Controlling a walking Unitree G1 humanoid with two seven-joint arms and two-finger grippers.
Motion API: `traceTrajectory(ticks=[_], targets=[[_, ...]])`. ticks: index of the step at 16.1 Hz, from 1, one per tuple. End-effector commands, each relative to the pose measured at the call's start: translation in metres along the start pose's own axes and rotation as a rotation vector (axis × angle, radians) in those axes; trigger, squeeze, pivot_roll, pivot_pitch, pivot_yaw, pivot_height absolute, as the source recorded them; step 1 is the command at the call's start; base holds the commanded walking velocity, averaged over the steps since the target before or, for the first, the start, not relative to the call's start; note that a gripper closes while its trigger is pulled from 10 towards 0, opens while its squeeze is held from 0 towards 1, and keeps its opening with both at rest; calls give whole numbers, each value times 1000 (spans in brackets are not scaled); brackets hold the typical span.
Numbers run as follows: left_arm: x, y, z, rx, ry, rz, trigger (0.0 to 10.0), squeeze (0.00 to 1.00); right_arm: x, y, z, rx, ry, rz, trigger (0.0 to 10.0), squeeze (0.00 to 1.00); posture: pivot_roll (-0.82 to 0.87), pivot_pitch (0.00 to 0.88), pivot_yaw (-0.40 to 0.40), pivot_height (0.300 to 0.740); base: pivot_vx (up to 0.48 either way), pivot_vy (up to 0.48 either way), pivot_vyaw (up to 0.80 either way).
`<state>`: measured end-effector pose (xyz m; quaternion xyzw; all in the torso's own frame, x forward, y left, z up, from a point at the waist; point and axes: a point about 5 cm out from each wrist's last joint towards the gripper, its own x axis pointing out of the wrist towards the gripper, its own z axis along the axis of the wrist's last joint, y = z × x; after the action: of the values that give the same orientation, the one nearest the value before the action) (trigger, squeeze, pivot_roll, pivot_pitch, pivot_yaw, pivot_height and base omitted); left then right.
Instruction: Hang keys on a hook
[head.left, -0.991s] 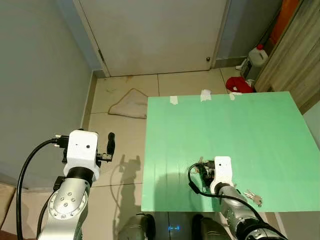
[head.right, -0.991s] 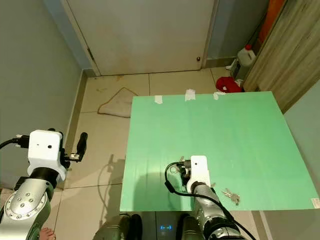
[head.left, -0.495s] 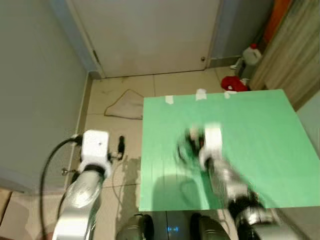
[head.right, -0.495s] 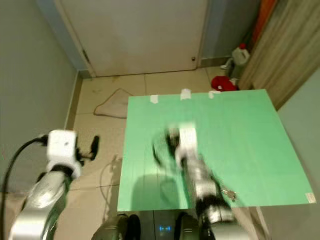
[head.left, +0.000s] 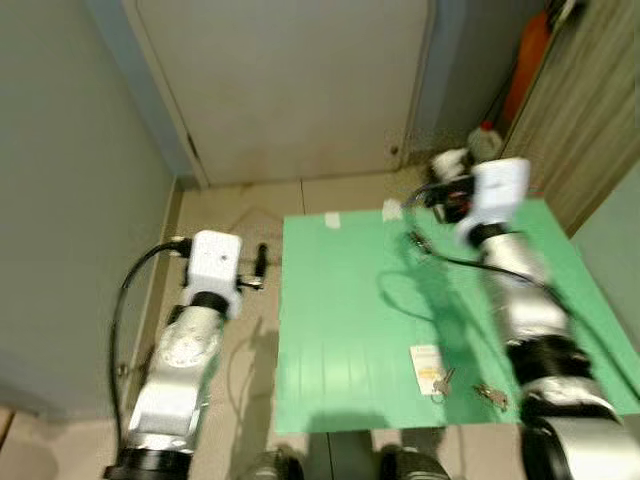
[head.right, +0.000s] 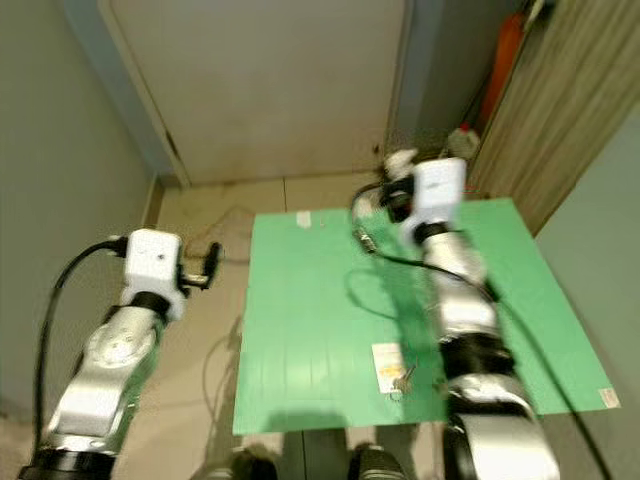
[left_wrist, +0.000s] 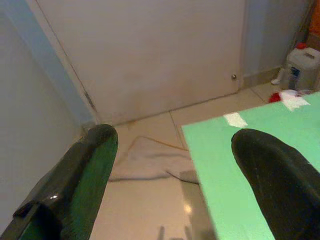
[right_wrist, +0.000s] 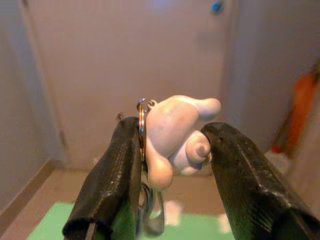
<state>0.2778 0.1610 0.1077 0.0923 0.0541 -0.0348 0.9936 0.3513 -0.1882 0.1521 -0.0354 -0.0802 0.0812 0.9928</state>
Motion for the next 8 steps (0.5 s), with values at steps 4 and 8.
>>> traceTrajectory(ticks=[4,8], targets=[[-19,13,-14,-40,-9,-1,10000,0,-58,0,-37,-17,106,-31,0,0,-161,0,119,740,0,0,0],[-55,5,-24,-84,-49,27,10000,0,-114,23,-68,20,186,-61,0,0,-165,0,109,740,0,0,0]])
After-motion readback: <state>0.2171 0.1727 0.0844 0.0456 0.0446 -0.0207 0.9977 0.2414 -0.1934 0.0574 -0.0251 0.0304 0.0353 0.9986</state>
